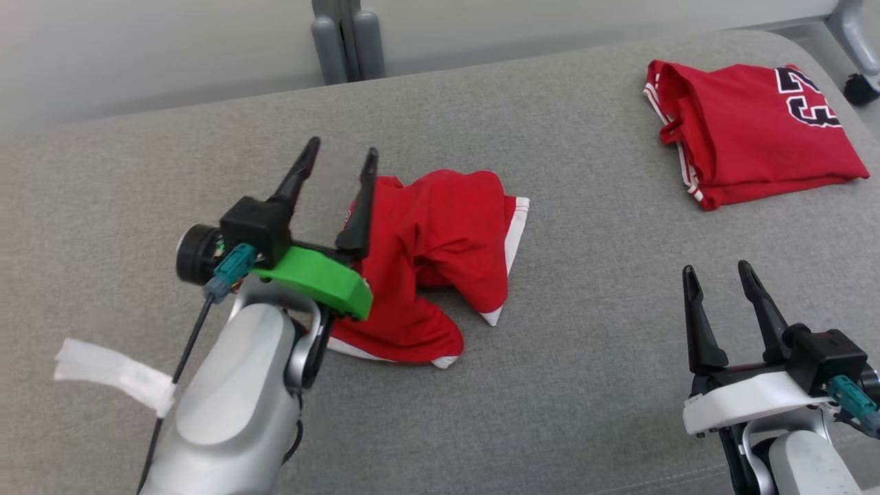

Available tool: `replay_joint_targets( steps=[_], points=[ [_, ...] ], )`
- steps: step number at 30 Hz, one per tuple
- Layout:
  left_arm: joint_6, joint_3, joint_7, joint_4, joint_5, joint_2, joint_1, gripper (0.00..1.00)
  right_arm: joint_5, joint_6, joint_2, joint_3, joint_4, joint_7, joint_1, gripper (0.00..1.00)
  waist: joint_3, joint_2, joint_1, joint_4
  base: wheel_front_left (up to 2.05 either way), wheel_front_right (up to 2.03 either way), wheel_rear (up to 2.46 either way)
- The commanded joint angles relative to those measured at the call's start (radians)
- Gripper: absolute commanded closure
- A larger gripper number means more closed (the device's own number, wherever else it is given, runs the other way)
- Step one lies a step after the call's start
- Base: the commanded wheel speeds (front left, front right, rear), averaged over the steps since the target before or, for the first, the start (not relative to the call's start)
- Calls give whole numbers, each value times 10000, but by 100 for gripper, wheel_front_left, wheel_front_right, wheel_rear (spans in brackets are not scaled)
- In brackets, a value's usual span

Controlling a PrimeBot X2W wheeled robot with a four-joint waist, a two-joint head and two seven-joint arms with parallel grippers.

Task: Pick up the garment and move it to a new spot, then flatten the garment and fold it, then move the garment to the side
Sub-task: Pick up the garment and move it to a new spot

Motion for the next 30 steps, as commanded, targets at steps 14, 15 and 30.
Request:
replay_joint_targets(
  steps=[14, 15, 30],
  points=[
    [209, 2578, -26, -2034, 893, 1072, 3296, 0, -99, -20, -102, 166, 24, -30, 509, 0, -1171, 0, 0, 1203, 0, 0, 0],
    [203, 2769, -26, -2162, 922, 1066, 3574, 0, -90, -20, -113, 175, 27, -31, 565, 0, -1227, 0, 0, 1236, 0, 0, 0],
    [-298, 4322, -27, -2995, 1357, 308, 5809, 0, 43, -20, -179, 329, -67, -30, 883, 0, -1480, 0, 0, 1635, 0, 0, 0]
  ],
)
